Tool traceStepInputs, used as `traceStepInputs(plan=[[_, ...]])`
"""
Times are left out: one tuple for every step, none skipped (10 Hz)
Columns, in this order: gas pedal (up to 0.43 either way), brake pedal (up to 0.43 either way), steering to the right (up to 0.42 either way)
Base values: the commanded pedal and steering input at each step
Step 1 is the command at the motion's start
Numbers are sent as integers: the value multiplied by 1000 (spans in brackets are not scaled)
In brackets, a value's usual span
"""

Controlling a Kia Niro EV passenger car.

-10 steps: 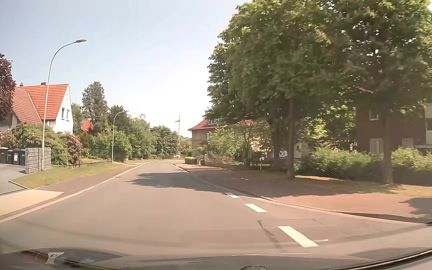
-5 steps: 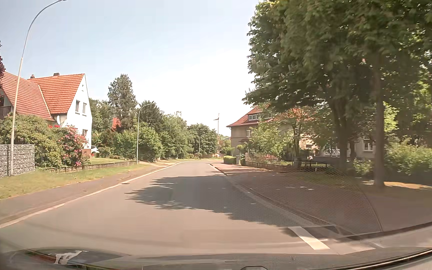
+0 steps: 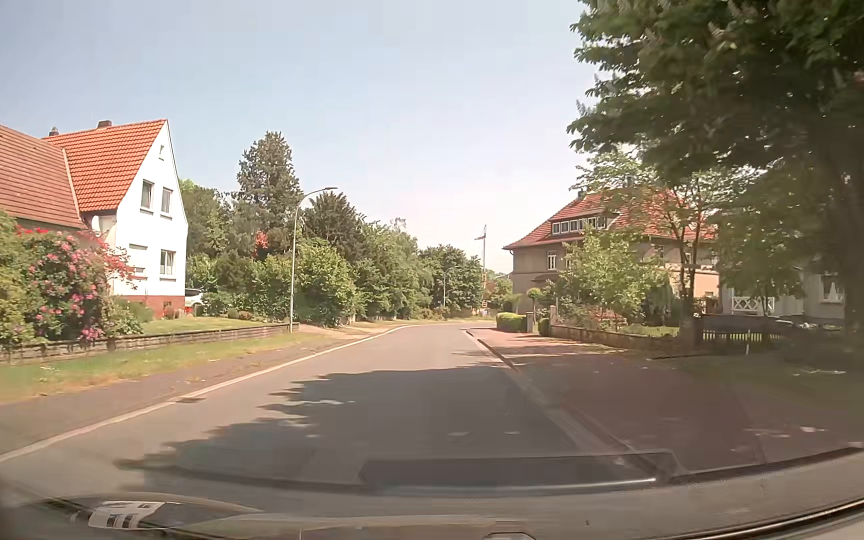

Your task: Follow the waypoints while adhering to traffic rules and regulations

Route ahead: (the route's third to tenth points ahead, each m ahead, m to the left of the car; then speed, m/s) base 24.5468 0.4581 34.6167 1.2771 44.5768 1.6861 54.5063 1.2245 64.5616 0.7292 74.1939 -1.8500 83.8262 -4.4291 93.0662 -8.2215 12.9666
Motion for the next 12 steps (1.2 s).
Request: traceStepInputs(plan=[[189,0,-21],[197,0,-17],[197,0,-16],[209,0,-16],[209,0,-15],[209,0,-12],[209,0,-7],[209,0,-4],[209,0,-3],[209,0,-3],[197,0,-3],[189,0,-3]])
